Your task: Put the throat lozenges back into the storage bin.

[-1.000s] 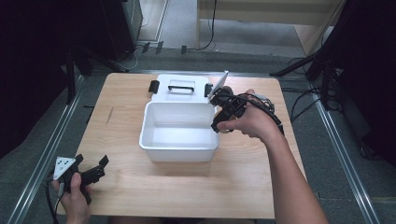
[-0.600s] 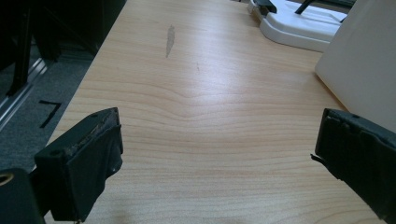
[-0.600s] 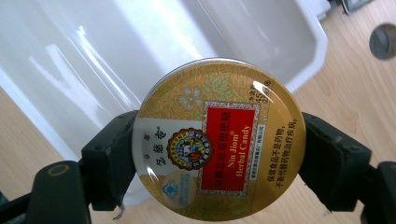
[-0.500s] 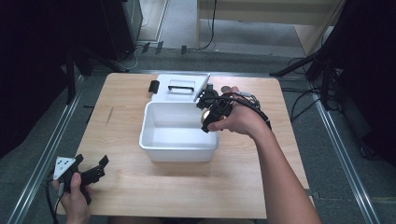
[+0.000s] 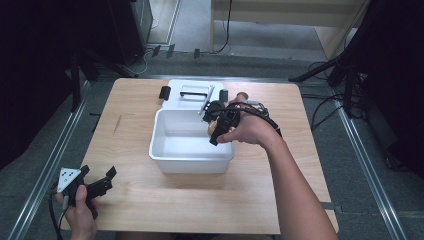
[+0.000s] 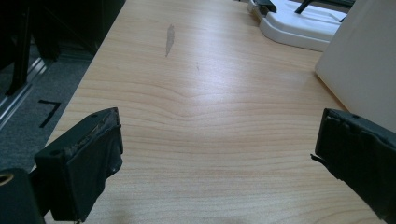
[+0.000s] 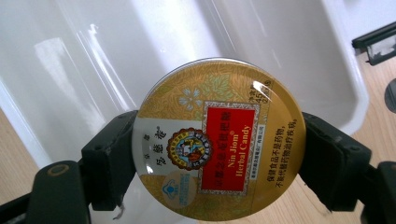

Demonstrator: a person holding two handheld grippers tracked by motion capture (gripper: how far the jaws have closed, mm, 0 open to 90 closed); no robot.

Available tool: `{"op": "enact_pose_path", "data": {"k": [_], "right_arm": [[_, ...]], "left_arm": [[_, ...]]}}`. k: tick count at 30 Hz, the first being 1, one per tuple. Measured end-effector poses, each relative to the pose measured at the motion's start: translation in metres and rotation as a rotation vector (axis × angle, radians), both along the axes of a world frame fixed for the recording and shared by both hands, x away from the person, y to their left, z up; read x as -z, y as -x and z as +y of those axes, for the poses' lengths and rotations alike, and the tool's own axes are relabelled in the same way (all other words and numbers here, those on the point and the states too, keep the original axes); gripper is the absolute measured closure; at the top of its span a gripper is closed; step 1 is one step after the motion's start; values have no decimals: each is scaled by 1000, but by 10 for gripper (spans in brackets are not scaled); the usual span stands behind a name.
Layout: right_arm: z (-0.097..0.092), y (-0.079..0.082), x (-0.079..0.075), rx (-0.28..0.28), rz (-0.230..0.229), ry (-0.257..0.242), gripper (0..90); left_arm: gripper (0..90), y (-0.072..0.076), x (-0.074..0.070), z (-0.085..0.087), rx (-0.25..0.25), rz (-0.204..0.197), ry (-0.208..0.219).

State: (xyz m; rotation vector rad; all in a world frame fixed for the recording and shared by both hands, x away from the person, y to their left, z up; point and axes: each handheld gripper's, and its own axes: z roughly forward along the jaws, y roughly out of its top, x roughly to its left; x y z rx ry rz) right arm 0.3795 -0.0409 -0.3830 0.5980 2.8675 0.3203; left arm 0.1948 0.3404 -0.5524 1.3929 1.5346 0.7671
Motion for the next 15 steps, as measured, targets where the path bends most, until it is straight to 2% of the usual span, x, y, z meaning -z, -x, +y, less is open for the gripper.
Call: {"op": "enact_pose_path", "data": {"k": [15], "right_arm": [[6, 1, 18, -62, -3, 28, 205]], "left_arm": [[16, 0, 0, 0, 1, 1, 0]]}}
